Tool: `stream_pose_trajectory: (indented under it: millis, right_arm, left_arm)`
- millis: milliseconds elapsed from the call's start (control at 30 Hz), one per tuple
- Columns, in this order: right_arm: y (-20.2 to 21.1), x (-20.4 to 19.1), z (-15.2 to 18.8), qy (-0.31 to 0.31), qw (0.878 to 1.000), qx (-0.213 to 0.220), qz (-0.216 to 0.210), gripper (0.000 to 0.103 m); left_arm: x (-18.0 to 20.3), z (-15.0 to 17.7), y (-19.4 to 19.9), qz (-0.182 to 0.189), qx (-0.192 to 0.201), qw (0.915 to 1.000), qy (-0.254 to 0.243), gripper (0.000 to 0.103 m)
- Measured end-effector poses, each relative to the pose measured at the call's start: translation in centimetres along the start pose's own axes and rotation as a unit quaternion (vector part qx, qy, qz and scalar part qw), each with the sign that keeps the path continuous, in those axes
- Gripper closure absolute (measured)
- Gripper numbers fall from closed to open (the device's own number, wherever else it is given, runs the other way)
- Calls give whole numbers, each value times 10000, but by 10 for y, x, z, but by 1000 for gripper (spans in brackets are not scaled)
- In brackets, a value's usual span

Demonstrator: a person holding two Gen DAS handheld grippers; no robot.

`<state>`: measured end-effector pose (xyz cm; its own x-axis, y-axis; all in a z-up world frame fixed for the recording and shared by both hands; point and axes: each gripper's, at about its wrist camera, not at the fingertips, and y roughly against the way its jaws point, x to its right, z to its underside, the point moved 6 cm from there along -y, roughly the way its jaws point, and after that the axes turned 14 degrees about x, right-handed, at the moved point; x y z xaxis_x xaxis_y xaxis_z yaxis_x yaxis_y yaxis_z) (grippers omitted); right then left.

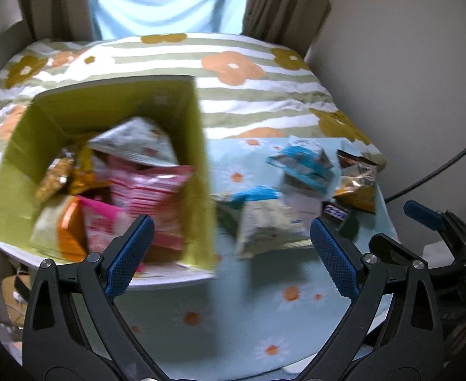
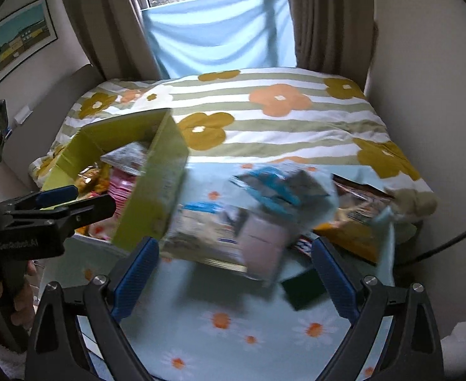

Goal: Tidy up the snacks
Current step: 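Move both tools back from the box toward the remaining snacks, then grasp the white-and-blue MPM bag with left tool while right tool grasps dark green packet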

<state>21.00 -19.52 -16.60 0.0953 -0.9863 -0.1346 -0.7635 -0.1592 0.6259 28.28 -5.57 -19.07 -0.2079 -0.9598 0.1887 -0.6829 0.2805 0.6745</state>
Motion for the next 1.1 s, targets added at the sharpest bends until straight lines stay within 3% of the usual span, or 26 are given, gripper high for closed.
stream_pose_trajectory:
  millis: [167,433,800,1100]
  right_arm:
    - [-1,37,6,-181,9997,-127,-57,7]
    - [-17,80,32,-392,9981,-389,-276,7]
    - [-44,103,81,-1148,9906,-747,-1,7]
    - [-60,107,100,-1535,9852,-753,133,7]
  left_arm:
    - [41,11,-31,-151,-314,9993,-164,5]
    - [75,29,-83,-479,-785,9955,-215,5]
    - [70,51,-133,-942,-1135,9887,-253,5]
    - [63,57,-157,-1262,-1241,9804,-868,6]
